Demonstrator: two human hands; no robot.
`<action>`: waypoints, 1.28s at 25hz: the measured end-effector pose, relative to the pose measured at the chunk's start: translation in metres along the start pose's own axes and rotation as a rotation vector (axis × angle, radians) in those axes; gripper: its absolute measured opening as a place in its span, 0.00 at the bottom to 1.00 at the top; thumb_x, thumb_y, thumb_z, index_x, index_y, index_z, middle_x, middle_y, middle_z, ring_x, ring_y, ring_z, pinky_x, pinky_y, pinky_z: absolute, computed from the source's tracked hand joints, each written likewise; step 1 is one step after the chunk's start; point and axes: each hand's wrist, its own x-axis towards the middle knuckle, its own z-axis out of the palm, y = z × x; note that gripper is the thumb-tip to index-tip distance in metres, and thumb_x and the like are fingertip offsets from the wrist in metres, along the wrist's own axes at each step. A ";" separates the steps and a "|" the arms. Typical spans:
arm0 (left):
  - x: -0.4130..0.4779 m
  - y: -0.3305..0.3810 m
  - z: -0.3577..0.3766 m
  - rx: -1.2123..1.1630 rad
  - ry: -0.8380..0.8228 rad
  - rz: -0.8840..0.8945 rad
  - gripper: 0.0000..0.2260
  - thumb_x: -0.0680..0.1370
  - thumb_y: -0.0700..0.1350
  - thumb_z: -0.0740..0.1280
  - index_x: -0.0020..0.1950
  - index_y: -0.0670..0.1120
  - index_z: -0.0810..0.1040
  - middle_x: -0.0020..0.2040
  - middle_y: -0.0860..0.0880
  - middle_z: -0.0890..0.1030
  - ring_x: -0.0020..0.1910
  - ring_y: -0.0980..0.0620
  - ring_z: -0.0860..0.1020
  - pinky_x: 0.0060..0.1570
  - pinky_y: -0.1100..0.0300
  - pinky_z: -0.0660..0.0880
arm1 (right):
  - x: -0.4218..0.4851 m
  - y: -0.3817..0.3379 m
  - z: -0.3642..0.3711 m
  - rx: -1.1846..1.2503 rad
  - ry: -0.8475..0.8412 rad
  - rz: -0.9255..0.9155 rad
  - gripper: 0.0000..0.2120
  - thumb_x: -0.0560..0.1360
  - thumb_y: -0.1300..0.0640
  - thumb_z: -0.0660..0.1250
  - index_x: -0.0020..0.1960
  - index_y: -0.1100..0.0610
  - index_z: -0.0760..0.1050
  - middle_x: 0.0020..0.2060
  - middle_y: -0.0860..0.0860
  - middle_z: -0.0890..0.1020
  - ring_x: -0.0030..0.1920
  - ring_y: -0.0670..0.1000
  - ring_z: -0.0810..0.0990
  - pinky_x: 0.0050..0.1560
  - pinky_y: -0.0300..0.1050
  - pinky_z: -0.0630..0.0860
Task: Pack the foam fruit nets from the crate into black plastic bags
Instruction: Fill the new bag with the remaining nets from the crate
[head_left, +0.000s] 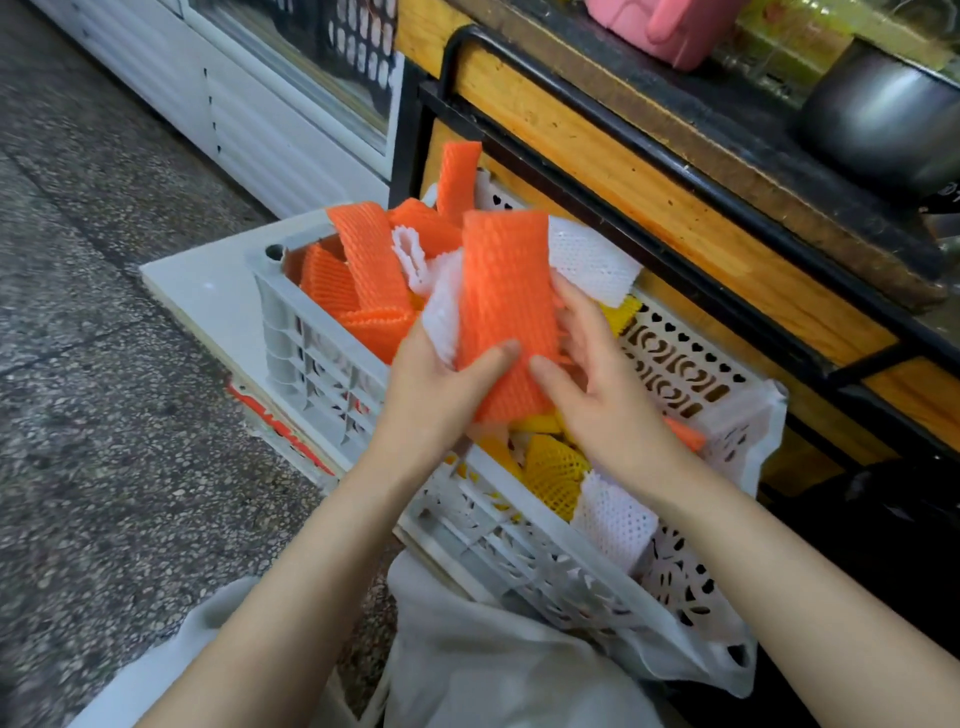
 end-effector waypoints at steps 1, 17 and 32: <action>0.004 0.000 -0.006 0.010 0.095 0.010 0.25 0.73 0.41 0.71 0.68 0.44 0.70 0.53 0.47 0.81 0.47 0.50 0.82 0.44 0.54 0.79 | 0.011 0.003 0.002 -0.008 0.036 -0.002 0.29 0.78 0.61 0.61 0.74 0.44 0.54 0.65 0.41 0.67 0.63 0.38 0.70 0.58 0.31 0.72; 0.022 -0.013 -0.034 0.093 0.343 0.082 0.24 0.71 0.51 0.69 0.65 0.46 0.74 0.55 0.50 0.81 0.53 0.54 0.80 0.55 0.48 0.77 | 0.055 0.052 -0.003 -0.711 0.172 -0.011 0.15 0.74 0.57 0.68 0.60 0.57 0.74 0.51 0.52 0.79 0.49 0.51 0.78 0.45 0.41 0.72; -0.055 0.002 0.081 -0.126 0.011 -0.015 0.16 0.73 0.55 0.63 0.58 0.50 0.74 0.55 0.46 0.79 0.57 0.46 0.76 0.60 0.44 0.72 | -0.099 0.009 -0.052 -0.516 0.310 -0.291 0.25 0.70 0.66 0.69 0.64 0.52 0.67 0.60 0.46 0.68 0.64 0.39 0.67 0.64 0.38 0.69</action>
